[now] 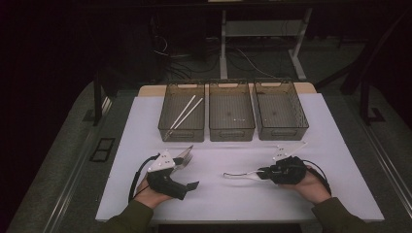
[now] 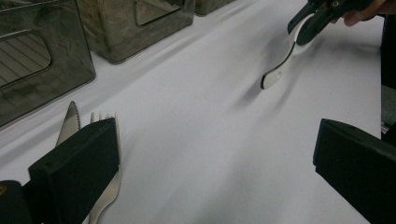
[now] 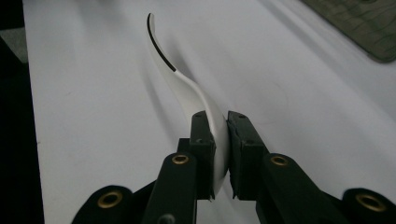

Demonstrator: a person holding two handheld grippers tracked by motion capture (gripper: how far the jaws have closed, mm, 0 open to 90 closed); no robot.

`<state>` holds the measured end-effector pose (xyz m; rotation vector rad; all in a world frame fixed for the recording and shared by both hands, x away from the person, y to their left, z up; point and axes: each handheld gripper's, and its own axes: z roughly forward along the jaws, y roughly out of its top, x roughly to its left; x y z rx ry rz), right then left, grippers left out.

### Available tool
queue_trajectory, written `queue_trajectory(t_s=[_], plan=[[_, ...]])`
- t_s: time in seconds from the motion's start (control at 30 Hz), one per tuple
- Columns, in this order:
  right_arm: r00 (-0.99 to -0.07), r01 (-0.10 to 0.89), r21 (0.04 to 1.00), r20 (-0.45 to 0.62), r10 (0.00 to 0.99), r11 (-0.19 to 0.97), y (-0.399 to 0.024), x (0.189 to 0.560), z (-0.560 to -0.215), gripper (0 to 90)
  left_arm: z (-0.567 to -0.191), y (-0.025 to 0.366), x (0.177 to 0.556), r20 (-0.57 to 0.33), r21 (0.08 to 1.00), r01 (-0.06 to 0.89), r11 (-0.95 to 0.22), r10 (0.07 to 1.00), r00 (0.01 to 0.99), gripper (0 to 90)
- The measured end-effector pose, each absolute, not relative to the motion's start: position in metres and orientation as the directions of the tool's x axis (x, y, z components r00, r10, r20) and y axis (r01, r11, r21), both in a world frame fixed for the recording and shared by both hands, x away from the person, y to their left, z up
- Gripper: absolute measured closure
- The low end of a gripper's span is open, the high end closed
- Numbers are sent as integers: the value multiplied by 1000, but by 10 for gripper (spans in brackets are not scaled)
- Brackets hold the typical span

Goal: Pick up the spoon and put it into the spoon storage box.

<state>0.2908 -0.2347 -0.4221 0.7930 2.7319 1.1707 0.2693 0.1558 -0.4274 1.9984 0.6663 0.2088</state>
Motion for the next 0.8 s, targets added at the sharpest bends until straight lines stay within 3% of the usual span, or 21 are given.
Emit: queue_trajectory(t_s=[0.8], plan=[[-821, 438, 784, 149, 551, 441, -243, 326, -389, 810, -428, 155, 270, -133, 859, 361, -364, 522, 843, 0]])
